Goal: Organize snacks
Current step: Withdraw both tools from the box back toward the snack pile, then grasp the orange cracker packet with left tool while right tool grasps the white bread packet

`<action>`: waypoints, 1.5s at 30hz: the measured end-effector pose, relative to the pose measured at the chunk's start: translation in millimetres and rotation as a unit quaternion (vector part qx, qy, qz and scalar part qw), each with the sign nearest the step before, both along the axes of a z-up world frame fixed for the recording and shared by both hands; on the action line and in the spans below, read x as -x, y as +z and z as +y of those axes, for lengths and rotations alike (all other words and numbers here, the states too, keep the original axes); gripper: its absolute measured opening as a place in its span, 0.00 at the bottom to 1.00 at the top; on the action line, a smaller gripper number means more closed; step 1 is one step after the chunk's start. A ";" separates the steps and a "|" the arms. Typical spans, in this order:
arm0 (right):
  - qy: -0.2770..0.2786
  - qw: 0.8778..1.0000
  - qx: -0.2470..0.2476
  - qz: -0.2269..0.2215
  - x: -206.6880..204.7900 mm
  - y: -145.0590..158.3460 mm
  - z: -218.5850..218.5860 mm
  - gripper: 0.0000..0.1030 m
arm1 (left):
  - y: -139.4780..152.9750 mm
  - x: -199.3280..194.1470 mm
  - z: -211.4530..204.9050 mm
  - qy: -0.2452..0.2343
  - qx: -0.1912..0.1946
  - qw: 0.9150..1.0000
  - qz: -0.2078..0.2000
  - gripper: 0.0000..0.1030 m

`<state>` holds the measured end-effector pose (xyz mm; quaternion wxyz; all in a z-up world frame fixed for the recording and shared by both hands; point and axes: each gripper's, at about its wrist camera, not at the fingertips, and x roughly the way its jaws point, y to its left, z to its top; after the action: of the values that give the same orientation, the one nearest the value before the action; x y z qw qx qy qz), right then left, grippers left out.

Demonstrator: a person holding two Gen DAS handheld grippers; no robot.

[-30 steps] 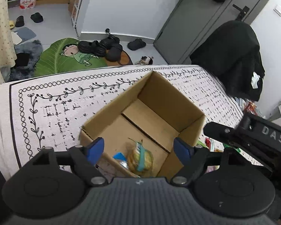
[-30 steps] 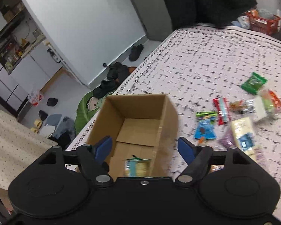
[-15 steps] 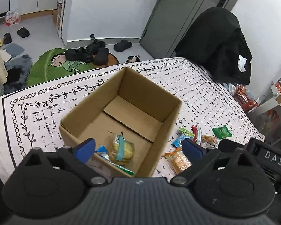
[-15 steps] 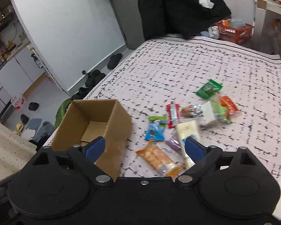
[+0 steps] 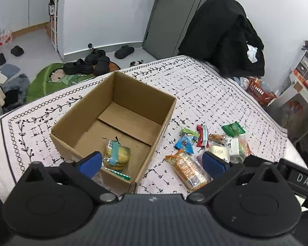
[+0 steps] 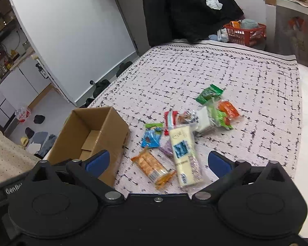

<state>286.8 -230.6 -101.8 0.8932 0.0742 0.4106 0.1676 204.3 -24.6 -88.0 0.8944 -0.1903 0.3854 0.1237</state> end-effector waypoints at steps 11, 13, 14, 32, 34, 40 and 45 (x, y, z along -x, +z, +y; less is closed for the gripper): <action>0.004 0.999 -0.035 0.030 0.9 -15.2 -36.7 1.00 | -2.8 -3.5 -30.9 -0.016 -0.011 0.999 0.030 1.00; 0.005 0.999 -0.037 0.033 1.4 -19.1 -41.8 1.00 | -5.7 -4.4 -36.2 -0.021 -0.013 0.999 0.035 1.00; 0.004 0.999 -0.038 0.035 1.4 -22.3 -44.4 1.00 | -6.9 -4.3 -38.6 -0.022 -0.014 0.999 0.037 1.00; -0.069 0.988 -0.085 0.109 -12.4 -72.9 -87.5 0.93 | -46.9 -22.0 -70.5 -0.045 0.004 0.997 0.064 0.94; -0.067 0.987 -0.092 0.115 -16.5 -78.0 -88.0 0.89 | -52.7 -26.7 -72.3 -0.047 0.010 0.997 0.068 0.91; -0.058 0.983 -0.118 0.127 -31.7 -92.5 -86.0 0.75 | -66.6 -44.3 -72.4 -0.038 0.022 0.996 0.075 0.76; -0.042 0.980 -0.149 0.125 -47.3 -102.8 -81.4 0.72 | -79.4 -62.6 -73.0 -0.035 0.028 0.995 0.093 0.66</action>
<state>334.1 -312.0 -204.6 0.8199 0.2440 0.4863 0.1784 266.9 -97.7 -167.4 0.8526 -0.1890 0.4770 0.0989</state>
